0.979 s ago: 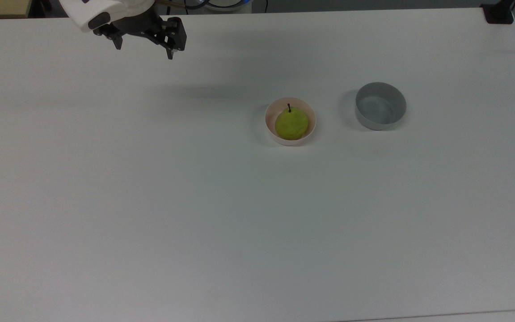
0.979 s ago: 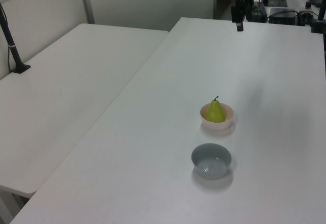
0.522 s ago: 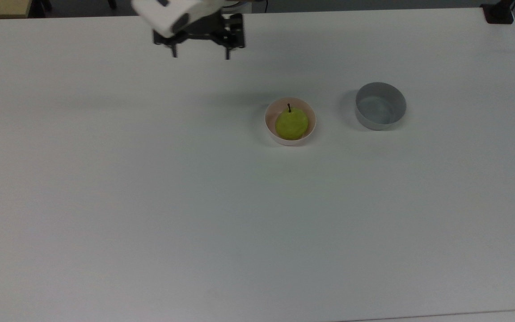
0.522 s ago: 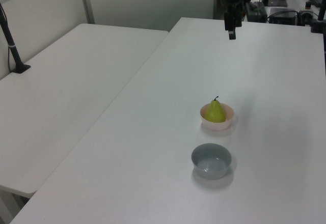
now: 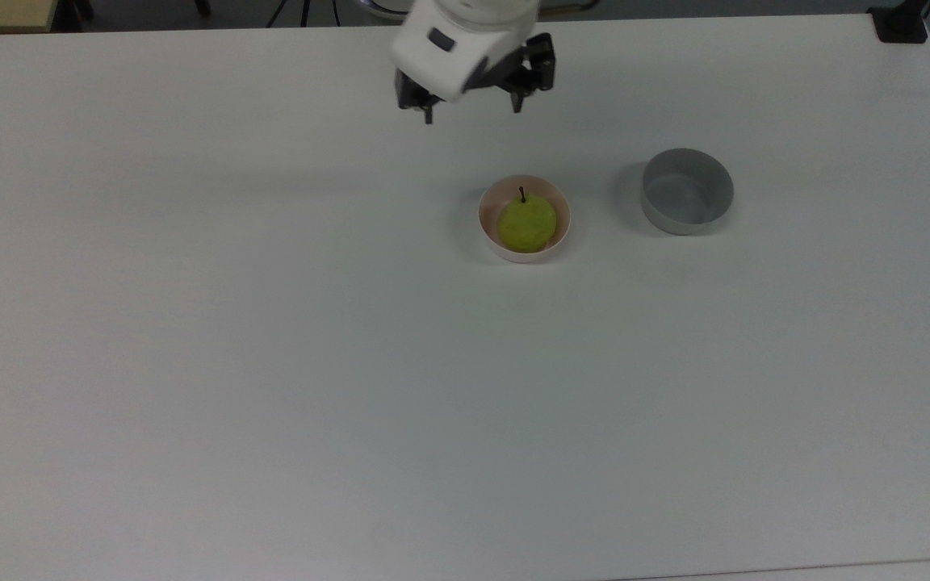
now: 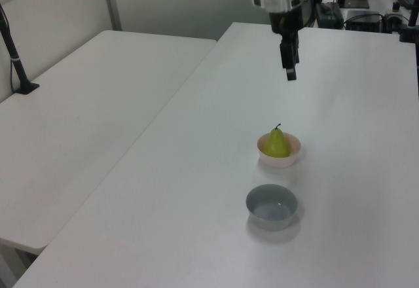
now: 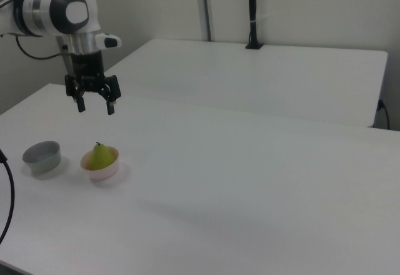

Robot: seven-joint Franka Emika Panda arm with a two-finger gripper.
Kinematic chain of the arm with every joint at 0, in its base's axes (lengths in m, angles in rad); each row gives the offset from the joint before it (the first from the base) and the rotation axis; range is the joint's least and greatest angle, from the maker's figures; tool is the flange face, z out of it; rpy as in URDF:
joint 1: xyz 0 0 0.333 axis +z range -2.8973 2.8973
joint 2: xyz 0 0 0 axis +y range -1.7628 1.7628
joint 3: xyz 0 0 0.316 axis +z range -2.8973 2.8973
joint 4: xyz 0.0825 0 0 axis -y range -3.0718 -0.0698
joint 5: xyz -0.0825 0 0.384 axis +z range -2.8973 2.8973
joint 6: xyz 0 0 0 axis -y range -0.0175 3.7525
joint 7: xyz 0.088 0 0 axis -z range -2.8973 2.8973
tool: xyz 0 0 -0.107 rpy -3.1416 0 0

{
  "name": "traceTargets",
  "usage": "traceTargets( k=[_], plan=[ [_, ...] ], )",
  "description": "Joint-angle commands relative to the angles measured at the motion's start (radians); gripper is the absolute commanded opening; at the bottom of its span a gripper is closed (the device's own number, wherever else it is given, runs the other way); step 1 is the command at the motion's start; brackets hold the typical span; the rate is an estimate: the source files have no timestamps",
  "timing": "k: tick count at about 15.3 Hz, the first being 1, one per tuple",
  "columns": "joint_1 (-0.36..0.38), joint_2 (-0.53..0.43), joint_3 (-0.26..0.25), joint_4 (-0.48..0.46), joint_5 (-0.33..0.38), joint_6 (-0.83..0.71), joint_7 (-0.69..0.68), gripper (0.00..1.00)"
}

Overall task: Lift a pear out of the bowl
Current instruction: 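Move the open gripper over the pink bowl holding the green pear, then lower the gripper onto the pear and close the fingers around it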

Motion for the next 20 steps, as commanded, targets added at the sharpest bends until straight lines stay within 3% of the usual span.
traceTargets(
  k=[1, 8, 14, 16, 19, 20],
  plan=[
    [0.066, 0.067, -0.015, -0.014, 0.012, 0.117, 0.070, 1.00],
    [0.132, 0.219, -0.016, -0.025, -0.007, 0.186, 0.091, 1.00],
    [0.149, 0.267, -0.016, -0.051, -0.094, 0.186, 0.099, 0.99],
    [0.149, 0.272, -0.016, -0.053, -0.109, 0.186, 0.099, 0.85],
    [0.149, 0.279, -0.016, -0.053, -0.108, 0.186, 0.099, 0.38],
    [0.149, 0.278, -0.015, -0.053, -0.106, 0.184, 0.099, 0.28]
  ],
)
